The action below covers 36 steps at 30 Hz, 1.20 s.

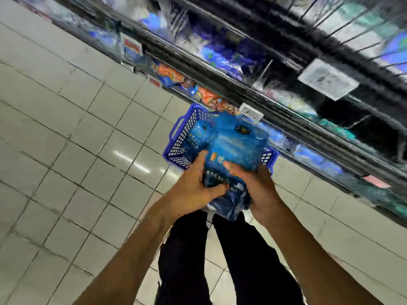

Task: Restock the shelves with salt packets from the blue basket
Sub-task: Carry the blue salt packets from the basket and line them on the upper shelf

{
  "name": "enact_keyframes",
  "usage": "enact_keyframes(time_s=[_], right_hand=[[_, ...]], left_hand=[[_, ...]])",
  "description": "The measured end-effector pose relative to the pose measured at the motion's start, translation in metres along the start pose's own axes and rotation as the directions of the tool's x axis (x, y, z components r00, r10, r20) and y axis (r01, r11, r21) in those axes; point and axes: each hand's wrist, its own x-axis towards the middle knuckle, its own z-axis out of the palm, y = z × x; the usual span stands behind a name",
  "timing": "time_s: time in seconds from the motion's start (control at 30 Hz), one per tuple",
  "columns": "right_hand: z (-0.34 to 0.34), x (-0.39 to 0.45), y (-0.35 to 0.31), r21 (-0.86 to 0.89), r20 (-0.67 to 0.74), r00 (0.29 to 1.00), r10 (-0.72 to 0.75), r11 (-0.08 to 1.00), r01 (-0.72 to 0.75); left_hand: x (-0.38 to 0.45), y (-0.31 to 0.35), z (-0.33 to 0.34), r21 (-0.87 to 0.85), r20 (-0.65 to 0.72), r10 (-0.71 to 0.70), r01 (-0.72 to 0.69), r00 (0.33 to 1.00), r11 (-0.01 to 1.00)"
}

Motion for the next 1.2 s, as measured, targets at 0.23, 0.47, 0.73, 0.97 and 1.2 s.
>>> enact_keyframes(time_s=[0.23, 0.47, 0.73, 0.97, 1.2], right_hand=[[-0.018, -0.094, -0.076, 0.122, -0.035, 0.999, -0.035, 0.992, 0.039], [-0.058, -0.169, -0.133, 0.184, -0.09, 0.982, -0.164, 0.967, 0.178], [-0.11, -0.23, -0.144, 0.363, -0.282, 0.936, -0.211, 0.88, 0.308], [-0.146, -0.278, -0.118, 0.452, -0.551, 0.822, -0.142, 0.777, 0.437], [-0.183, -0.34, -0.078, 0.501, -0.718, 0.693, -0.066, 0.642, 0.58]], left_hand=[[-0.097, 0.089, 0.015, 0.231, 0.145, 0.326, -0.352, 0.934, 0.907], [-0.142, 0.167, 0.045, 0.632, 0.409, 0.702, -0.736, 0.583, 0.243], [-0.147, 0.218, 0.098, 0.527, 0.783, 0.589, -0.714, 0.199, -0.46], [-0.14, 0.23, 0.151, 0.219, 0.921, 0.379, -0.682, -0.091, -0.697], [-0.153, 0.243, 0.215, -0.16, 0.93, 0.125, -0.686, -0.347, -0.71]])
